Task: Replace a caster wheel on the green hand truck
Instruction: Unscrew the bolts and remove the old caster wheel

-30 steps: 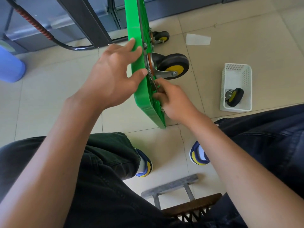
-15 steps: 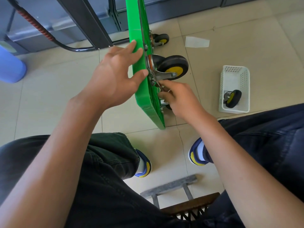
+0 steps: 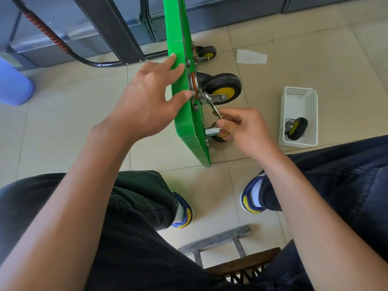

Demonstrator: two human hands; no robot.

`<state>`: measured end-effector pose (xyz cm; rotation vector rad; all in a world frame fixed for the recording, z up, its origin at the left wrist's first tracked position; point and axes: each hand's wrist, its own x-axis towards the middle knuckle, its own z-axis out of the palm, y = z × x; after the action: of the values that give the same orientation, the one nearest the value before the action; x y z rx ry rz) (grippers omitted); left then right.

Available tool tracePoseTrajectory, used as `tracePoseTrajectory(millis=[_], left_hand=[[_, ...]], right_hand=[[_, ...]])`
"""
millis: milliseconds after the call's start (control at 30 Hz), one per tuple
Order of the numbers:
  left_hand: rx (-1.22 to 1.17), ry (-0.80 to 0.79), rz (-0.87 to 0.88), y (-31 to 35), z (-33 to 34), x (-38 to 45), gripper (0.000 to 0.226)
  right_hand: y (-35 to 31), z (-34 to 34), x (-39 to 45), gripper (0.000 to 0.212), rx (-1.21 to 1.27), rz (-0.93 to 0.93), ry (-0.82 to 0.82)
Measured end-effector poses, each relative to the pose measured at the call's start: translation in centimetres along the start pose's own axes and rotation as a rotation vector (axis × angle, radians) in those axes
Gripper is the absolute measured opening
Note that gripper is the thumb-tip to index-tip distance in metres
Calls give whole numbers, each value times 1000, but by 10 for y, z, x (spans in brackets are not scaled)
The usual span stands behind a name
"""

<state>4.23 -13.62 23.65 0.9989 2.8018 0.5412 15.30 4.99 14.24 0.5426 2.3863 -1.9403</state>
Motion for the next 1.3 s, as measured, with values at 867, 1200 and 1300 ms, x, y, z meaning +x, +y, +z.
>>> tracePoseTrajectory(millis=[867,1200,1300], left_hand=[[9,18,13,2,0,0,55],[11,4,1,3,-1,1,55],[12,-1,-12,3,-1,1,57]], right_hand=[[-59,18,-18,14,371,227,-120],[-73,12,-8,17,397,302,-192],[-68,19,-11,17,337,288,-176]])
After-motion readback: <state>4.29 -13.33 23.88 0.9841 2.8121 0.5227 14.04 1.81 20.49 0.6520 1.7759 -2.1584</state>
